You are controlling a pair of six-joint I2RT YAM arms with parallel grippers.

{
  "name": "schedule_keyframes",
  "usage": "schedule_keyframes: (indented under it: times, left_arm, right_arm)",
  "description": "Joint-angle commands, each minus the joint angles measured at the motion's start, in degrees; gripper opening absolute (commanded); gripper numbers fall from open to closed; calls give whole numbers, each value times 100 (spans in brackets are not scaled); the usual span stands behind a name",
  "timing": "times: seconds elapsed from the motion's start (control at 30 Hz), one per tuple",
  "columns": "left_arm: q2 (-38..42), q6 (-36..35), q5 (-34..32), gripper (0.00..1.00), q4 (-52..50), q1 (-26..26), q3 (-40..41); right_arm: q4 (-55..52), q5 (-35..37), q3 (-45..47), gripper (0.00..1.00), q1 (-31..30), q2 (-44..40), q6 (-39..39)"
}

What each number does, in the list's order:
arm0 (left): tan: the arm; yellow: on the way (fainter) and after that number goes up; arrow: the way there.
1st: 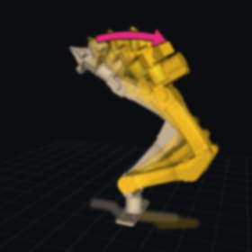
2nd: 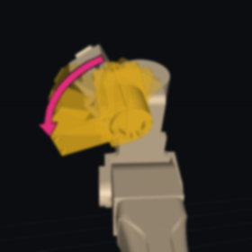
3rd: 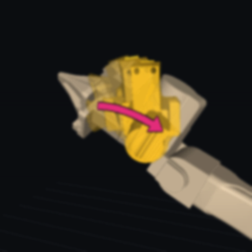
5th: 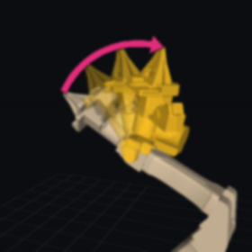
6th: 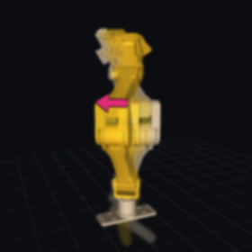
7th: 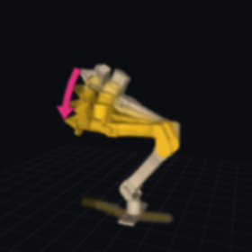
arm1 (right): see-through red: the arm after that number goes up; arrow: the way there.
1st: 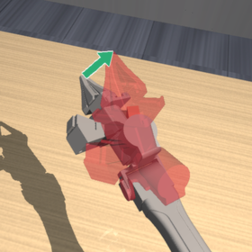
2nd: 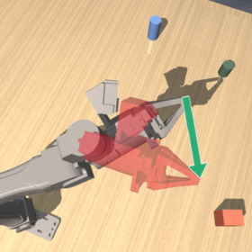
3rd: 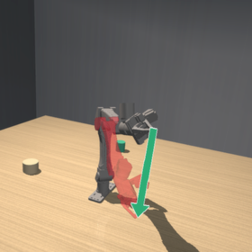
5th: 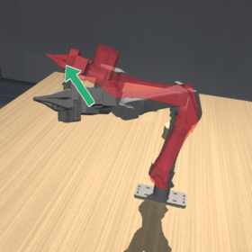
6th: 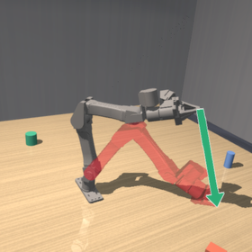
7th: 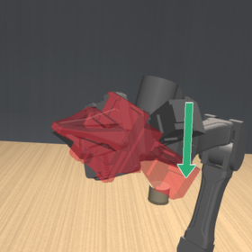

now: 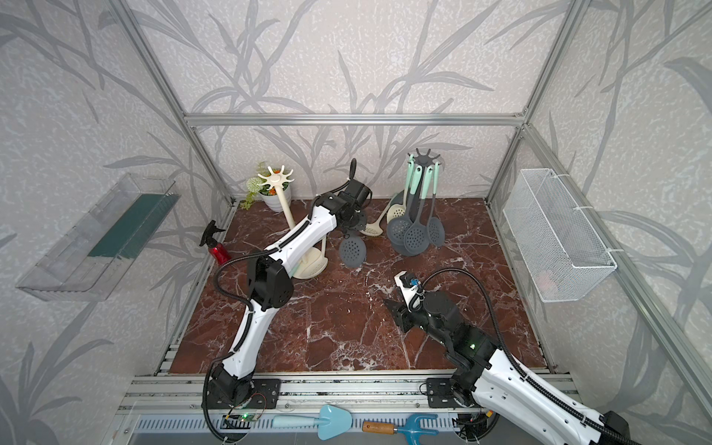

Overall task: Hang the skimmer on the kitchen utensil rack
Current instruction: Pick up the skimmer from the center of the board.

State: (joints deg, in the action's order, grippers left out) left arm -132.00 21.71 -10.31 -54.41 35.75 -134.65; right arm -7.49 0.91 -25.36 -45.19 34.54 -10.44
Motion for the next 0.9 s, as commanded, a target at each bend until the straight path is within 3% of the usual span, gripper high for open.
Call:
schedule_keyframes:
  times: [0.0, 0.17, 0.53, 0.87]
  left_arm:
    - [743, 133, -303, 0, 41, 234, 503]
    - [1819, 214, -297, 0, 535, 548, 1811]
    - [4856, 688, 270, 0, 2790, 1203, 5794]
    - [6365, 823, 914, 0, 4014, 1505, 7802]
  right_arm:
    - [116, -168, -83, 51, -25, -80, -267]
    - [293, -314, -96, 51, -25, -25, -711]
    - [781, -639, -67, 50, -29, 88, -1837]
    - [1914, -804, -189, 50, -34, 660, -3060]
